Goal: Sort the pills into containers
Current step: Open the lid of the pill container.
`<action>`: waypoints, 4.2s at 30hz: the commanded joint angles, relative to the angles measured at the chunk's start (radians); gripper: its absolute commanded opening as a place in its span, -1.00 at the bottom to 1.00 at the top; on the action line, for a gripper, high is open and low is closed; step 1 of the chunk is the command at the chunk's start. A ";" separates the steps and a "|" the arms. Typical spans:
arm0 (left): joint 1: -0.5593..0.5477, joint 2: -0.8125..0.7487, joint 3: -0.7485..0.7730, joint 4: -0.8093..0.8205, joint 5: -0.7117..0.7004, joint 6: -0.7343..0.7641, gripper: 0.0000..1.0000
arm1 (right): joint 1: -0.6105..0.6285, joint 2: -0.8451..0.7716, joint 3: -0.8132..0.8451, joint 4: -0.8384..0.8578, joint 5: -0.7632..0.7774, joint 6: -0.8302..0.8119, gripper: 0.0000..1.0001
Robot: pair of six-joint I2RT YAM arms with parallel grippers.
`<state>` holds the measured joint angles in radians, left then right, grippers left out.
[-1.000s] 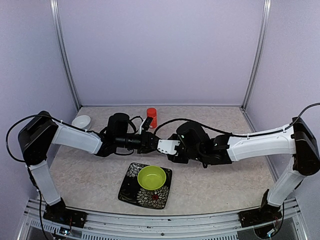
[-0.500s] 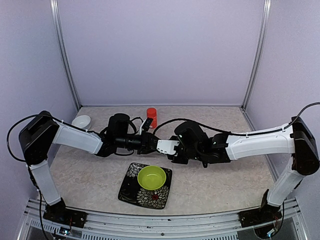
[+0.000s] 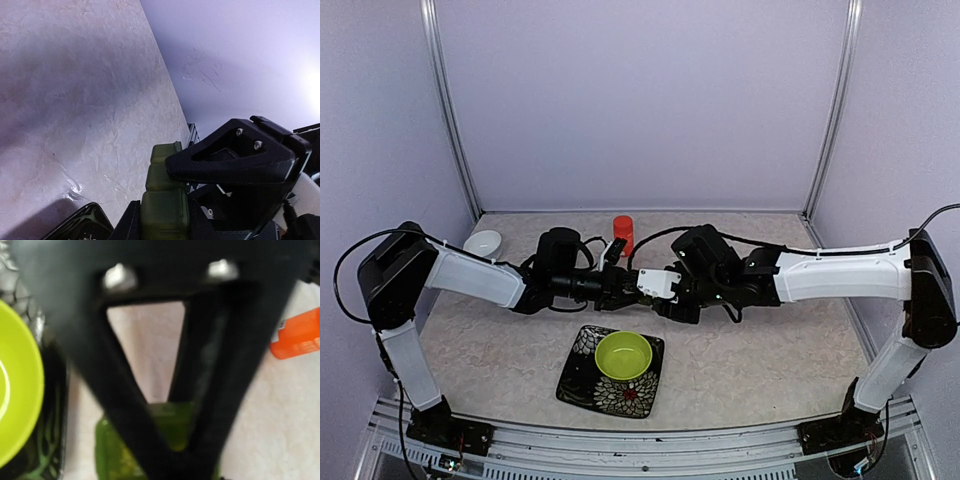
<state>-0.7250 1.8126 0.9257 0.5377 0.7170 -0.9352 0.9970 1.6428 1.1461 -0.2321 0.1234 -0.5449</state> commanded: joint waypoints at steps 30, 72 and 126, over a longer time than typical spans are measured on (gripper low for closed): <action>0.009 0.020 -0.012 0.020 -0.016 0.076 -0.64 | 0.001 0.066 0.050 0.045 0.088 0.052 0.16; 0.012 -0.003 -0.036 -0.018 -0.036 0.115 -0.69 | -0.040 0.069 0.166 -0.164 -0.073 0.122 0.12; -0.037 -0.023 -0.001 -0.002 0.027 0.187 -0.69 | -0.106 0.105 0.163 -0.147 -0.048 0.070 0.41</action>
<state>-0.7502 1.8244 0.8989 0.5236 0.7265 -0.7891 0.9043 1.7252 1.2831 -0.3275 0.1780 -0.4564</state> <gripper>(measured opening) 0.255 0.708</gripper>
